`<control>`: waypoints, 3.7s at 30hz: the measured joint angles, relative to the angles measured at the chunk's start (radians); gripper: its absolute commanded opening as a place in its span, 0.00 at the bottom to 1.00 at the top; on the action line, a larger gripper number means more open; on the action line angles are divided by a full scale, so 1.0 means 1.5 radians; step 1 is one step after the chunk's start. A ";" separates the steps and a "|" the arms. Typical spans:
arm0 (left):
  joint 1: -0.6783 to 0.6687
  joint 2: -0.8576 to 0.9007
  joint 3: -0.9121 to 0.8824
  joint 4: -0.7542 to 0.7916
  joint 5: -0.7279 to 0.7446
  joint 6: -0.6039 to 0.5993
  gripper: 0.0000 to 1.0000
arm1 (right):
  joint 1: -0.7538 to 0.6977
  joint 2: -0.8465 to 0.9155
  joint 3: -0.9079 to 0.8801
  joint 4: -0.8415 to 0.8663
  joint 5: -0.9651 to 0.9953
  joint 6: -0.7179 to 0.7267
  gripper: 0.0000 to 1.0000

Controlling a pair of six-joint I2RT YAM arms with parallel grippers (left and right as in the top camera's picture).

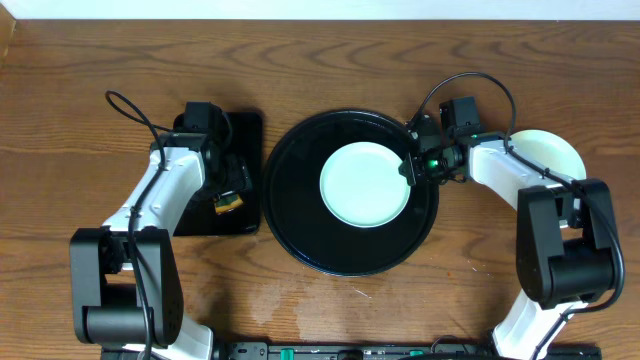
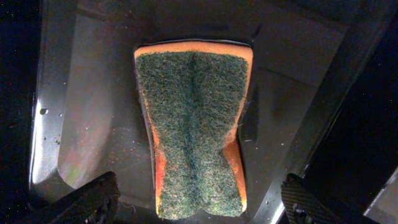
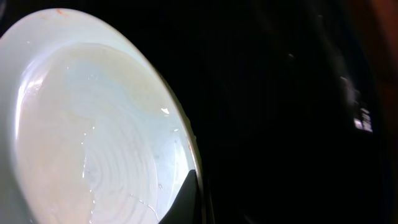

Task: Clean dirty plates on tray and stack at the side

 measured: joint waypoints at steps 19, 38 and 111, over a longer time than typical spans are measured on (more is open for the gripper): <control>0.000 0.000 0.000 0.000 0.000 0.000 0.85 | 0.183 -0.213 -0.001 -0.045 0.304 -0.037 0.01; 0.000 0.000 0.000 0.000 0.000 0.000 0.85 | 0.120 -0.119 -0.001 -0.026 0.197 -0.043 0.38; 0.000 0.000 0.000 0.000 0.000 0.000 0.85 | 0.118 -0.176 -0.002 0.037 0.128 -0.071 0.01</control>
